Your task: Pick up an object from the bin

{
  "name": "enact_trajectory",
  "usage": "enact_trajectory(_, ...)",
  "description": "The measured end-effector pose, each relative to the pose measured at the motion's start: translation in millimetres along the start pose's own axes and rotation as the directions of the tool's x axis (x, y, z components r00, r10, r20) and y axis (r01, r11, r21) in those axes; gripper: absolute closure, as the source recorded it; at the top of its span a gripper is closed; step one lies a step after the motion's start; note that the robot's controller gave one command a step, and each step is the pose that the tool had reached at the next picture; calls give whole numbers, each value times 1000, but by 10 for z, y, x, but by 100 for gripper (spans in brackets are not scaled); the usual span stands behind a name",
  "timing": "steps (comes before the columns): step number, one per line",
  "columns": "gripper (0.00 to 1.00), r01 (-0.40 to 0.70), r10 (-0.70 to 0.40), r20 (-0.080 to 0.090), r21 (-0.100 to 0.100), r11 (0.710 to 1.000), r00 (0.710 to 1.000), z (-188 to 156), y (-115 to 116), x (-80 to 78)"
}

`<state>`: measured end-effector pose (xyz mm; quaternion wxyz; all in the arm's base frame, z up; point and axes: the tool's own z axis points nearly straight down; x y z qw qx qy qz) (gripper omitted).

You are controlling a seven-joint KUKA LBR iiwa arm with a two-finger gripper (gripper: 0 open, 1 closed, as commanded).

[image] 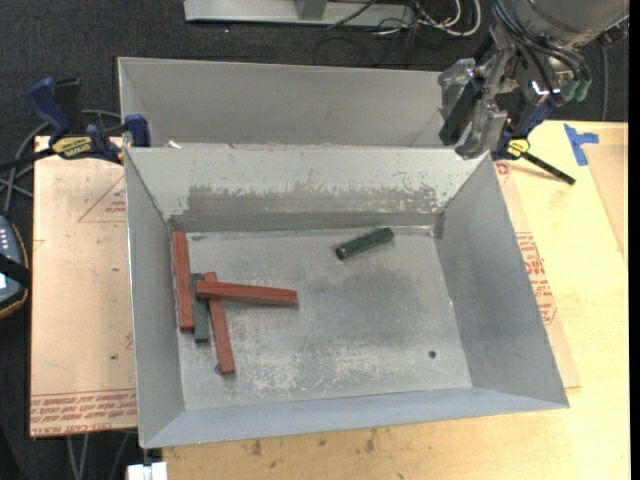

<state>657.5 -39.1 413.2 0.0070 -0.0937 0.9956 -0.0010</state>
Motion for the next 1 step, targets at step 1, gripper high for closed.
enact_trajectory(1,100,119,-120,-19,-8,993,993,1592,-354,424)
